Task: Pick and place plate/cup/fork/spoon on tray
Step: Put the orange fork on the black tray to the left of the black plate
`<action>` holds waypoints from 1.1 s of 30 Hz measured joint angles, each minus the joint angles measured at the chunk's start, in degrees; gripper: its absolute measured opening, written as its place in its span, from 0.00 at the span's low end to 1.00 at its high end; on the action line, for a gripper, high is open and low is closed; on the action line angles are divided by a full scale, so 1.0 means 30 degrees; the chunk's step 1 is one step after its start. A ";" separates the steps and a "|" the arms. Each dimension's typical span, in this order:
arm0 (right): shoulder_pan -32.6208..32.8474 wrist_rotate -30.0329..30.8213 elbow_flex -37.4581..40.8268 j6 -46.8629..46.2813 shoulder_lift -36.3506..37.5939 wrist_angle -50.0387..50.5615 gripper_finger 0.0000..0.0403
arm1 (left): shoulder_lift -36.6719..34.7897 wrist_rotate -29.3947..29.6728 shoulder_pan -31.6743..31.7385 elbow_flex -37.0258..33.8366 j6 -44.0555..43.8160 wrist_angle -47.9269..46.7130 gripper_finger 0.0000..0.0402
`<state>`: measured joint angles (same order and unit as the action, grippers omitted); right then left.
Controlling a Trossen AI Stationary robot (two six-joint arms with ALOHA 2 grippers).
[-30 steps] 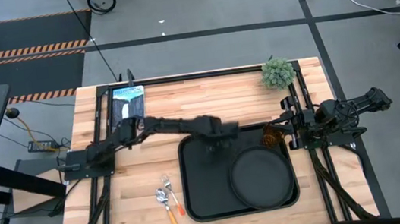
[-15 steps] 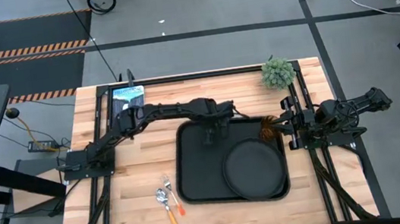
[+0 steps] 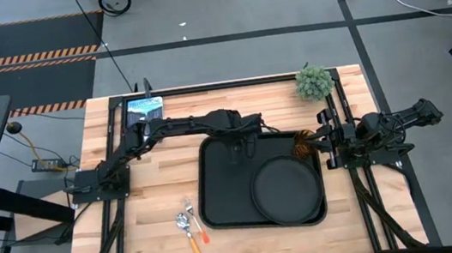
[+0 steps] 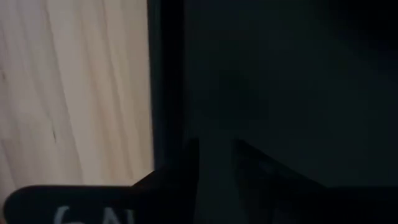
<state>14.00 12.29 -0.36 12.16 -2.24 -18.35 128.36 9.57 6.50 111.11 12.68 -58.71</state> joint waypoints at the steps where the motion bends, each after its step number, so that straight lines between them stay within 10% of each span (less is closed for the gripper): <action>1: 0.0003 0.0001 0.0000 -0.0003 0.0000 0.0004 0.11 | -0.0209 -0.0030 -0.0153 0.0000 -0.0702 -0.0423 0.25; 17: 0.0006 -0.0003 -0.0004 -0.0002 0.0000 0.0006 0.11 | -0.0563 -0.0392 -0.4792 0.0000 -0.7497 -0.2974 0.25; 33: 0.0000 0.0001 -0.0001 -0.0005 0.0000 0.0006 0.11 | -0.0563 0.4374 -1.1297 0.0000 -2.5520 -0.6634 0.22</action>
<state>14.00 12.29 -0.36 12.14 -2.24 -18.33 126.67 22.70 -27.39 111.11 -63.88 -78.61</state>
